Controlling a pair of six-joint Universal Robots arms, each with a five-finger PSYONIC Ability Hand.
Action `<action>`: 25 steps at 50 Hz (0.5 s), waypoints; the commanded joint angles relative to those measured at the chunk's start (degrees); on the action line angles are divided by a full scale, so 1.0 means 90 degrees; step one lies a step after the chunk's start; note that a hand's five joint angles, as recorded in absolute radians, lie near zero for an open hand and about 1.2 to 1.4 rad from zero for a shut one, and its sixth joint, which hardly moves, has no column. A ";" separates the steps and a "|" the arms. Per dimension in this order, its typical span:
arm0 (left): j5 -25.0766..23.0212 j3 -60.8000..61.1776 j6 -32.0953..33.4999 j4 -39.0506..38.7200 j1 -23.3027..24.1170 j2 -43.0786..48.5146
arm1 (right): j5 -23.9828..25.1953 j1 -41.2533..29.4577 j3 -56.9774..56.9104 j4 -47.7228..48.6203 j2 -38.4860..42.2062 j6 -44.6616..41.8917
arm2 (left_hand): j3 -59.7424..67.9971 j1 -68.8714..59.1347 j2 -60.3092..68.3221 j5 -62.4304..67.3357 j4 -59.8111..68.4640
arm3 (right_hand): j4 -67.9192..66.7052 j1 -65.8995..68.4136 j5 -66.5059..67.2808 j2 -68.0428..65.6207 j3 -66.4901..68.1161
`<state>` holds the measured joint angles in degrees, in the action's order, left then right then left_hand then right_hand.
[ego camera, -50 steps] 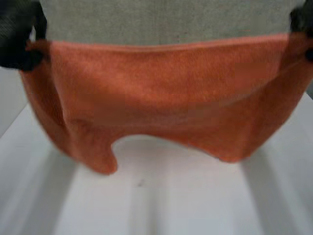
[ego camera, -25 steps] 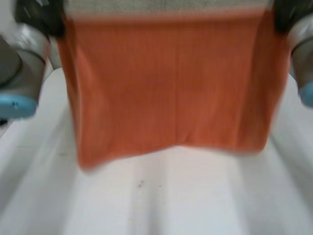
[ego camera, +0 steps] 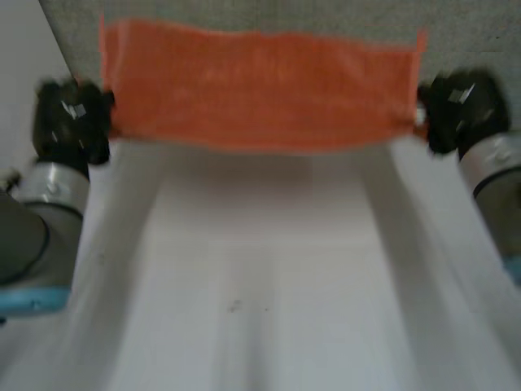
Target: Fold the laundry
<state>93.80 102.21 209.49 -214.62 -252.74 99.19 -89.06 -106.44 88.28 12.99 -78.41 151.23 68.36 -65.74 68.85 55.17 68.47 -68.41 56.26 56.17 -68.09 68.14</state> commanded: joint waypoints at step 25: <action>-0.0032 0.1300 -0.0025 0.0096 -0.0024 0.0883 | 0.1009 0.1231 0.1881 0.0012 0.0988 0.0101 | 0.1294 -0.1584 0.1239 0.1648 0.1281 | 0.2500 -0.1149 -0.2251 0.2465 -0.2469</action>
<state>93.57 113.79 209.29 -213.85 -253.00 107.50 -83.35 -98.80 104.49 13.46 -69.21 152.11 68.36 -65.74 68.88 55.17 68.48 -41.90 36.92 32.53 -42.54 42.76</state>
